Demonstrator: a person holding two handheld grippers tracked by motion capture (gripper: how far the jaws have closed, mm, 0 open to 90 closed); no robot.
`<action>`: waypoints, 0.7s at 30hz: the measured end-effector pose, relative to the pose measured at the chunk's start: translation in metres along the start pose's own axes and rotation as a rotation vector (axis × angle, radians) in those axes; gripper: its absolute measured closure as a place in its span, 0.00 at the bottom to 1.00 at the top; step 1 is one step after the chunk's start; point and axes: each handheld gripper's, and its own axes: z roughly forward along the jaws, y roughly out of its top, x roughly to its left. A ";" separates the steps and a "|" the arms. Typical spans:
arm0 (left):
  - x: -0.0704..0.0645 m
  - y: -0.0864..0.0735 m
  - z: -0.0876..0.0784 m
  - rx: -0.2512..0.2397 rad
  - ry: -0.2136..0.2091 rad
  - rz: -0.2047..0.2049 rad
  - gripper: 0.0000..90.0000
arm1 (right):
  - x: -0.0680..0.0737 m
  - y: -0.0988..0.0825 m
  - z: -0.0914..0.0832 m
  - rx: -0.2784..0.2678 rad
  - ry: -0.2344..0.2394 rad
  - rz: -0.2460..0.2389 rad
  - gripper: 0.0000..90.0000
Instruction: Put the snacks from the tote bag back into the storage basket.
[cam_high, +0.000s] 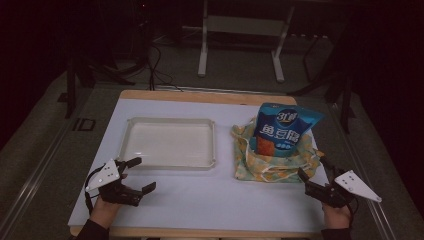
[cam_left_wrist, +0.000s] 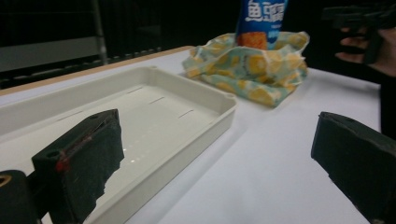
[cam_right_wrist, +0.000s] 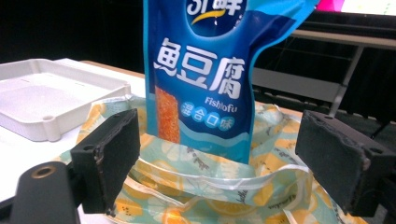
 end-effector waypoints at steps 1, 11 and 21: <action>0.000 0.000 0.000 0.000 0.000 0.000 0.03 | 0.000 0.000 0.000 0.005 -0.001 0.005 0.15; -0.003 0.007 0.001 0.005 0.056 -0.003 0.03 | 0.000 0.002 0.001 0.060 -0.028 0.025 0.15; -0.003 0.012 0.022 0.062 0.024 -0.014 0.03 | -0.001 0.014 0.002 0.075 0.014 0.041 0.14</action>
